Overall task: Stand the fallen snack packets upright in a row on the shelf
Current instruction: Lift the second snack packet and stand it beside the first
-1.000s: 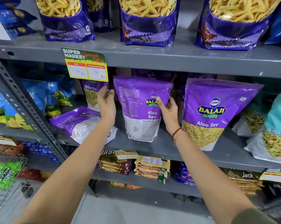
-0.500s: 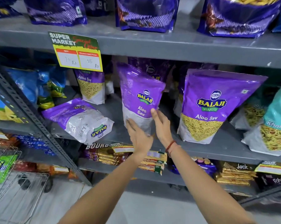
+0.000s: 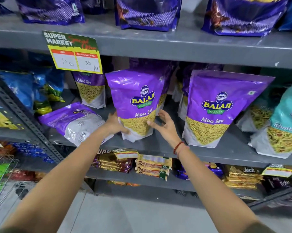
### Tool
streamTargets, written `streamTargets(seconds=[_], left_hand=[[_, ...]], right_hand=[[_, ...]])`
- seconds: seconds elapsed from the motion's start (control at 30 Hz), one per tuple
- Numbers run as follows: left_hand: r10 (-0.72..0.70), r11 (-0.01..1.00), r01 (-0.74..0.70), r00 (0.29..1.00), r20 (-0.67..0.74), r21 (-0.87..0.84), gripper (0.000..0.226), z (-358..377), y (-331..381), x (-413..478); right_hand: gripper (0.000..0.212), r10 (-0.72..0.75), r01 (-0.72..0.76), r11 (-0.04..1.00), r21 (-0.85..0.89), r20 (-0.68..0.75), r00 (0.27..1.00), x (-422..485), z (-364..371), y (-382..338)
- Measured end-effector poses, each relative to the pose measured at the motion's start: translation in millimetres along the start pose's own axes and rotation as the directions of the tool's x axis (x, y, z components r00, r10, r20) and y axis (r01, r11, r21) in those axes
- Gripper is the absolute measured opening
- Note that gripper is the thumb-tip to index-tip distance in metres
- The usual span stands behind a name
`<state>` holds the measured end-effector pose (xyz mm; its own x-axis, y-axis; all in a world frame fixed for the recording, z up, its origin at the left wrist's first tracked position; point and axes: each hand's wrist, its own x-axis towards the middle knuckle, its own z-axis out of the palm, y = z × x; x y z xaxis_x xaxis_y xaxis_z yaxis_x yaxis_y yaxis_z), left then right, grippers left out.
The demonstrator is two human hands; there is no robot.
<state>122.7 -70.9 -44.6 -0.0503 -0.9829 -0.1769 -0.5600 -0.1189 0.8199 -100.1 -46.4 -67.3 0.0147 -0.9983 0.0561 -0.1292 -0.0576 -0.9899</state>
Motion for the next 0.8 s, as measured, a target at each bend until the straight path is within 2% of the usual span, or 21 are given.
streamTargets(seconds=[0.07,0.2,0.27,0.33,0.47,0.67,0.8], left_hand=[[-0.039,0.995,0.033,0.997,-0.069,-0.09,0.088,-7.2,-1.1,6.3],[0.014,0.952,-0.01,1.0,0.01,-0.306,0.075,0.7,-8.3,1.9],[0.042,0.941,-0.044,0.999,-0.013,-0.334,0.079,6.4,-9.2,1.8],[0.061,0.943,-0.068,0.998,-0.032,-0.326,0.081,8.9,-8.7,3.8],[0.052,0.973,-0.054,0.999,-0.016,-0.223,0.092,11.7,-5.0,2.0],[0.106,0.984,-0.115,0.992,-0.073,-0.138,0.081,23.1,-7.2,-14.7],[0.126,0.975,-0.127,0.992,-0.015,-0.181,0.075,17.1,-4.8,-13.4]], right_hand=[[0.087,0.01,-0.009,1.0,-0.025,0.045,0.999,8.1,-1.9,1.7],[0.1,0.059,-0.054,0.997,-0.064,0.082,0.995,22.8,-1.5,1.4],[0.088,0.054,-0.044,0.996,-0.074,0.137,0.989,28.9,-0.6,0.9],[0.067,0.039,-0.026,0.997,-0.075,0.171,0.984,31.0,0.7,0.3],[0.042,0.025,-0.018,0.998,-0.053,0.142,0.99,23.5,-1.8,1.2],[0.048,0.006,-0.001,0.999,-0.046,0.11,0.994,2.6,-8.1,5.2],[0.044,-0.035,0.038,0.999,-0.026,0.109,0.993,0.0,-9.3,-1.5]])
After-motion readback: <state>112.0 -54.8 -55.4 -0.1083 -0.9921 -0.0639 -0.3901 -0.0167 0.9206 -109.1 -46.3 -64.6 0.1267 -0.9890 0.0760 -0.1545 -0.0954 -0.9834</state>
